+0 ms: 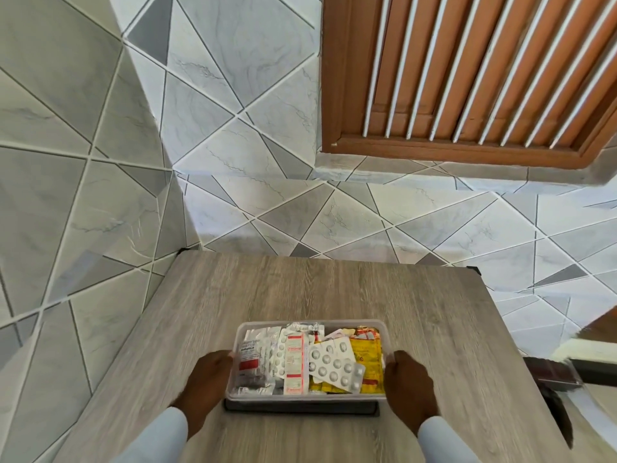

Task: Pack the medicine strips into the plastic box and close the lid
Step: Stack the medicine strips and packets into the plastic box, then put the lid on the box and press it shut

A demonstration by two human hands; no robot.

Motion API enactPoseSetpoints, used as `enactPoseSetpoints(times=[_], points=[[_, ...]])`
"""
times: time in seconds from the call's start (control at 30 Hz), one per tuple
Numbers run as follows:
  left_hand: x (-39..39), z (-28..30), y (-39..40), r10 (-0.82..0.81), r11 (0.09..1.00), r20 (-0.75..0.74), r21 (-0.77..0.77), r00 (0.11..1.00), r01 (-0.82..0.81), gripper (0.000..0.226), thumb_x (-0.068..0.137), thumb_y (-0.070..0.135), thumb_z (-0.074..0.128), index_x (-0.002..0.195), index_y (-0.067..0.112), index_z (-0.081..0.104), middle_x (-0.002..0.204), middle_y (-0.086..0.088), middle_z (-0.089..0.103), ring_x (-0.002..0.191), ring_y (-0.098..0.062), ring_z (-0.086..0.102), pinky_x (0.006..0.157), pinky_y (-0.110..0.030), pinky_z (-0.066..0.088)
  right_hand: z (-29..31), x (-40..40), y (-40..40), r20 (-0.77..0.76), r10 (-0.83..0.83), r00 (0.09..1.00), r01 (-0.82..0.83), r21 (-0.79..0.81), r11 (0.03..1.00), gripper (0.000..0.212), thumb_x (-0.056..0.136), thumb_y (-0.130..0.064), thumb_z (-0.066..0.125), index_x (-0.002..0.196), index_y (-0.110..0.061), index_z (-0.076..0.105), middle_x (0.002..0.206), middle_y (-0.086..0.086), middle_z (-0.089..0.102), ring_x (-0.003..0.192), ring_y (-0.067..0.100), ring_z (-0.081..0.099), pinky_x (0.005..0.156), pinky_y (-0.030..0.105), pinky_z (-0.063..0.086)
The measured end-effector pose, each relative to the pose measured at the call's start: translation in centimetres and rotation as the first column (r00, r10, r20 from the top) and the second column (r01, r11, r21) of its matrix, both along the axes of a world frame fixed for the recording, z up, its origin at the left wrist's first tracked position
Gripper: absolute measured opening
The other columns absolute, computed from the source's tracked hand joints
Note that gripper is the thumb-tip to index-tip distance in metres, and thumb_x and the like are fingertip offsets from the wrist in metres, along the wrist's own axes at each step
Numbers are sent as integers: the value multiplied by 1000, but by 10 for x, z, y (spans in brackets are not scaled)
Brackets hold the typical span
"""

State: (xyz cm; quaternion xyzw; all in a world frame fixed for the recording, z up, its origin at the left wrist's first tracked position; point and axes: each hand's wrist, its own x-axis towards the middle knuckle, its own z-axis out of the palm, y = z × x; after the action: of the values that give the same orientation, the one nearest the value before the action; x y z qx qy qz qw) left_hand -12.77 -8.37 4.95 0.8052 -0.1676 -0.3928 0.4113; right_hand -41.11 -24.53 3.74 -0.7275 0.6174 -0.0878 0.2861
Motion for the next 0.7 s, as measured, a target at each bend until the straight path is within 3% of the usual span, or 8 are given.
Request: enactPoseSetpoints(times=[0.07, 0.13, 0.2, 0.27, 0.33, 0.43, 0.53, 0.7], points=[[-3, 3, -5, 22, 995, -87, -95, 996, -30, 26, 99, 23, 45, 95, 14, 69, 90, -11, 73, 87, -28, 68, 77, -39, 56, 10, -12, -13, -8, 4, 1000, -4, -67, 998, 20, 98, -22, 39, 83, -20, 53, 79, 0, 57, 69, 19, 52, 63, 29, 36], [-4, -9, -10, 10, 999, 31, -51, 999, -8, 23, 99, 23, 44, 106, 12, 63, 99, -11, 68, 89, -27, 64, 74, -36, 54, 18, -26, -28, -31, -21, 999, 17, -103, 994, 21, 98, -21, 41, 80, -21, 53, 79, 1, 56, 70, 22, 49, 67, 30, 35], [-6, -29, -10, -140, 983, 297, 160, 945, 95, 19, 96, 22, 47, 109, 11, 56, 105, -12, 61, 90, -26, 60, 78, -38, 51, 25, -37, -38, -54, -50, 997, 44, -115, 992, 20, 97, -20, 43, 79, -23, 53, 81, 4, 57, 72, 25, 49, 68, 30, 34], [-8, -48, -10, -315, 914, 383, 368, 868, 169, 24, 93, 18, 44, 115, 10, 48, 116, -16, 52, 102, -31, 54, 90, -43, 48, 26, -48, -45, -67, -91, 994, 83, -112, 990, 19, 95, -18, 45, 80, -24, 54, 87, 9, 65, 80, 31, 57, 70, 31, 35], [-12, -55, -10, -372, 864, 383, 476, 846, 165, 30, 92, 10, 35, 121, 11, 40, 123, -17, 46, 113, -34, 47, 96, -44, 43, 25, -56, -46, -75, -127, 989, 119, -98, 988, 18, 94, -16, 47, 81, -24, 57, 96, 11, 68, 88, 34, 61, 71, 31, 36], [-7, -58, -11, -361, 847, 392, 518, 846, 121, 28, 88, 8, 27, 113, 14, 38, 120, -15, 48, 112, -33, 47, 93, -45, 44, 26, -64, -43, -56, -166, 985, 161, -83, 983, 20, 94, -14, 46, 85, -18, 64, 94, 10, 68, 79, 28, 55, 70, 30, 36], [4, -68, -10, -378, 841, 398, 525, 836, 130, 21, 86, 10, 31, 107, 13, 36, 116, -16, 52, 105, -34, 52, 90, -45, 47, 25, -67, -36, -33, -193, 981, 191, -64, 979, 24, 95, -16, 45, 90, -15, 68, 86, 6, 63, 75, 24, 53, 69, 30, 39], [31, -62, -5, -274, 861, 348, 503, 897, 68, 33, 92, 12, 37, 123, 1, 40, 129, -25, 50, 114, -41, 52, 94, -43, 43, 21, -70, -29, 31, -220, 975, 220, -4, 976, 28, 94, -17, 46, 77, -17, 68, 82, 4, 67, 76, 23, 61, 71, 34, 47]])
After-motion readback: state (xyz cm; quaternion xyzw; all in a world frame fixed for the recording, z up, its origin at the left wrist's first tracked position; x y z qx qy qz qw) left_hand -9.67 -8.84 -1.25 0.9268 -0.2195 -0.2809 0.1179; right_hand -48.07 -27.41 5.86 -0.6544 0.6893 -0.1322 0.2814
